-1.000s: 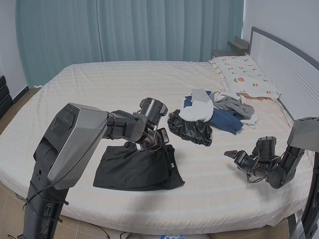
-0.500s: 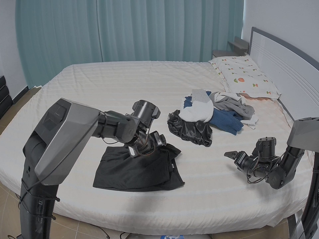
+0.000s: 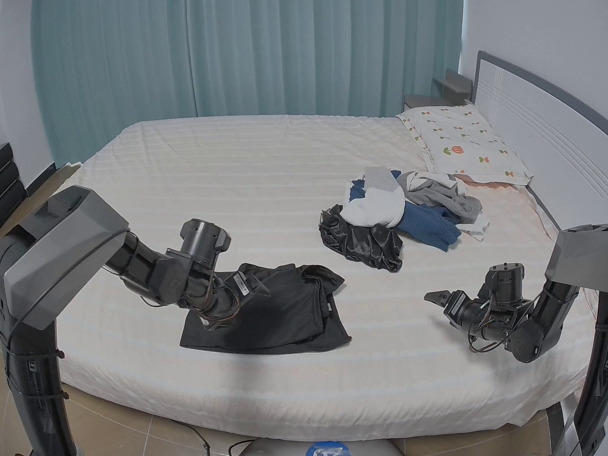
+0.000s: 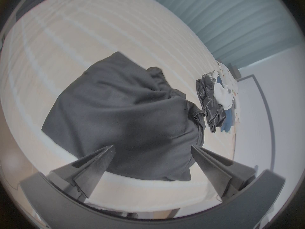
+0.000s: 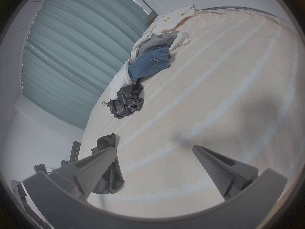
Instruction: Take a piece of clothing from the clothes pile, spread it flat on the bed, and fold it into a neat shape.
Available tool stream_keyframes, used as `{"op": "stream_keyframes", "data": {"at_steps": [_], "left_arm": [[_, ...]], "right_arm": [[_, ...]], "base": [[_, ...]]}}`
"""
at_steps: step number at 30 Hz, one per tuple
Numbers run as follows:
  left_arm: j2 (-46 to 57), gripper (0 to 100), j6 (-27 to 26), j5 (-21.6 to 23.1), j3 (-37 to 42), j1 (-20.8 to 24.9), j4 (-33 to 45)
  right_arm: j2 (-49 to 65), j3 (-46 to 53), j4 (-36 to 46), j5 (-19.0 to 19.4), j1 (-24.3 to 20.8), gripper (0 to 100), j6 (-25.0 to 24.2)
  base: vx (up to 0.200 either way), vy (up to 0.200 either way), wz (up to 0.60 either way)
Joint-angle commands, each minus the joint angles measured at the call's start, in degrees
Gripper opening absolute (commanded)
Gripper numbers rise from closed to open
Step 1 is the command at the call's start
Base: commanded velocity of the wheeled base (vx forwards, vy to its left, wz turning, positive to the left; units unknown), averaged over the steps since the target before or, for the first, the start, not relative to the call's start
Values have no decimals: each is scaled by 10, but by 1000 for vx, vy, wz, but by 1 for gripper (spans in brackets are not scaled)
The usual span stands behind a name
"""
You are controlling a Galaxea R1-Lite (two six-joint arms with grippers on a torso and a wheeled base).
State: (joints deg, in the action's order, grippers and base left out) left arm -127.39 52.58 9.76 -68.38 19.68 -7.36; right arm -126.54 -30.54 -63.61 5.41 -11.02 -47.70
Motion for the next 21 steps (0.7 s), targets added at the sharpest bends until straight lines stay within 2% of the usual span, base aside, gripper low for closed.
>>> {"op": "stream_keyframes", "data": {"at_steps": [1,8,13,21], "left_arm": [[27,100,23,33,40,-43,-20],[19,100,57,73,40,-71,-63],[16,100,59,77,35,-104,-71],[8,100,59,92,23,-130,-72]], "right_arm": [[-3,0,0,0,-3,100,0],[-3,0,0,-1,-4,100,2],[2,-6,0,-1,-20,100,5],[-3,-24,1,-1,-39,100,7]], "base": [[0,0,0],[0,0,0],[0,200,0],[0,200,0]]}}
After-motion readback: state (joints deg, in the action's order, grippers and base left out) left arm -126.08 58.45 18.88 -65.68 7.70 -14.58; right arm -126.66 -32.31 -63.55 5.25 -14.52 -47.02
